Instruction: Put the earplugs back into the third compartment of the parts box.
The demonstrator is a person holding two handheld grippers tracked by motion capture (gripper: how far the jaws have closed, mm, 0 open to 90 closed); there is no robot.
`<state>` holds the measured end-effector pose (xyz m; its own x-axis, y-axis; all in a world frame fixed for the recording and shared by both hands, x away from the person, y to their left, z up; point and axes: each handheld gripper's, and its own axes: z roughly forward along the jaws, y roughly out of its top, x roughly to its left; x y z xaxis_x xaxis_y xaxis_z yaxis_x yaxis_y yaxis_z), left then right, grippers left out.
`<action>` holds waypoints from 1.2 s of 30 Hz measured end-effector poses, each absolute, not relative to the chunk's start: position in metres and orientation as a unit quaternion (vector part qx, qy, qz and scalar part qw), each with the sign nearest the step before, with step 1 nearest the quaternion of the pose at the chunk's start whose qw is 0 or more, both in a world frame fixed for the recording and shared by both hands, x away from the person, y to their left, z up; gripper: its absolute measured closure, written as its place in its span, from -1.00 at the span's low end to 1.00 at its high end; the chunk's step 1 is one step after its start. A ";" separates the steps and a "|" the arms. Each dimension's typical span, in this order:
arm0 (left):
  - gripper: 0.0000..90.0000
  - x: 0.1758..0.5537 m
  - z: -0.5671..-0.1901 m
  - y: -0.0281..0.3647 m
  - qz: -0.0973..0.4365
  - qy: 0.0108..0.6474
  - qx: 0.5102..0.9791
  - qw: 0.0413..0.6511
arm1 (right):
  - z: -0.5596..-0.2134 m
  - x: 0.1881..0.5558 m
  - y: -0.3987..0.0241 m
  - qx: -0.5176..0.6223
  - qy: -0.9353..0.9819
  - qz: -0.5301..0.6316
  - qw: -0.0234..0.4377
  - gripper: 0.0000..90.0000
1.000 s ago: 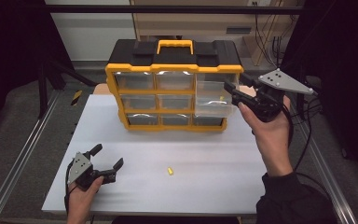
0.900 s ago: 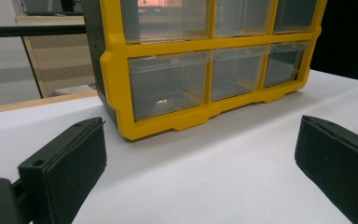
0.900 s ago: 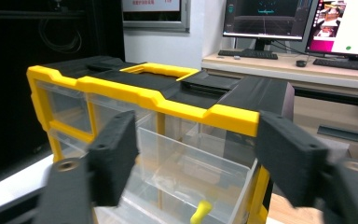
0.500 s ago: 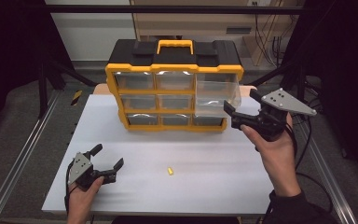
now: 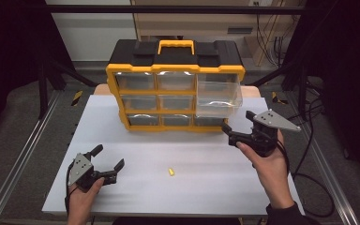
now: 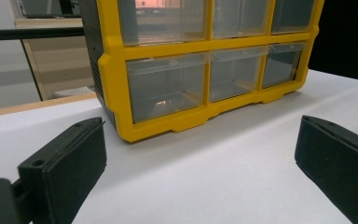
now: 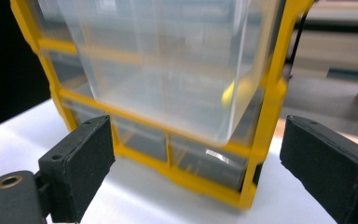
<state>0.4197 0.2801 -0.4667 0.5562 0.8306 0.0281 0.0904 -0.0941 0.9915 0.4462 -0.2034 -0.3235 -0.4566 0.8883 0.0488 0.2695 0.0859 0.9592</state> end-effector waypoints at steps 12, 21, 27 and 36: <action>-0.97 0.420 -0.466 0.280 0.320 0.344 0.666 0.579 | -0.366 0.449 -0.187 0.441 0.700 0.502 0.252 -0.80; -0.97 0.420 -0.467 0.280 0.319 0.343 0.666 0.580 | -0.392 0.453 -0.167 0.437 0.729 0.481 0.216 -0.81; -0.97 0.421 -0.467 0.279 0.319 0.341 0.669 0.578 | -0.401 0.454 -0.155 0.432 0.745 0.469 0.198 -0.78; -0.97 0.421 -0.466 0.279 0.318 0.339 0.668 0.581 | -0.413 0.460 -0.130 0.428 0.757 0.466 0.164 -0.75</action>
